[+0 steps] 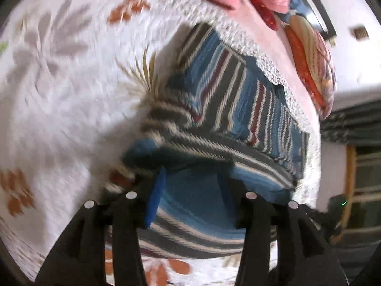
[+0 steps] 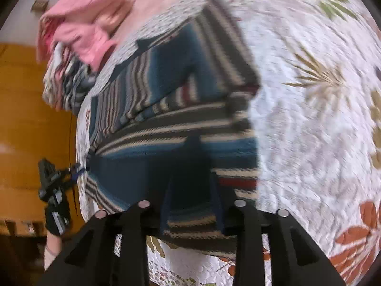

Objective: Fold small clothes
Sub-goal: 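Fold the held hem up over the sweater body with both tools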

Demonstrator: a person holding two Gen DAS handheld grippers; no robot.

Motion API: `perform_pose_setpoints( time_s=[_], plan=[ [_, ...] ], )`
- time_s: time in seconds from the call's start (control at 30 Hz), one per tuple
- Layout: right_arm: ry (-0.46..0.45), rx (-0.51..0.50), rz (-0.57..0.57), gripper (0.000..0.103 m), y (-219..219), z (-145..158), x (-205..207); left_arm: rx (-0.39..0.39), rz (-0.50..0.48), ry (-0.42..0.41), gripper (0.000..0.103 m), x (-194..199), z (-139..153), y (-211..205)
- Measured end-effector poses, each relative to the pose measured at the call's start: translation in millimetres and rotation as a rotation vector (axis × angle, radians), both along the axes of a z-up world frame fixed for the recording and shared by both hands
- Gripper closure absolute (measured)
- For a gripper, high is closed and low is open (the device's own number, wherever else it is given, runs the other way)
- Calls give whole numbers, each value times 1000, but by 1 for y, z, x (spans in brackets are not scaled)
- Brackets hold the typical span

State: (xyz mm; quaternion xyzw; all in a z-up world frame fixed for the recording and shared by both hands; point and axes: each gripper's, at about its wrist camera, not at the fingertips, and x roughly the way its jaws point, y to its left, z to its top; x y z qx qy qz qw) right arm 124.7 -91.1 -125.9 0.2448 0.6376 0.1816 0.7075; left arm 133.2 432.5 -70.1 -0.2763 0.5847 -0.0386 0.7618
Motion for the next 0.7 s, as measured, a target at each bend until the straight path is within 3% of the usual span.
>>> perform_pose_setpoints(
  time_s=[0.27, 0.47, 0.7],
  plan=[
    [-27, -33, 139, 41, 32, -4, 18, 145, -201, -64, 43, 10, 0, -26],
    [-34, -77, 225, 37, 47, -15, 31, 260, -347, -103, 40, 19, -13, -43],
    [-23, -132, 330, 35, 66, -34, 37, 288, -447, -76, 40, 27, -35, -59]
  ],
)
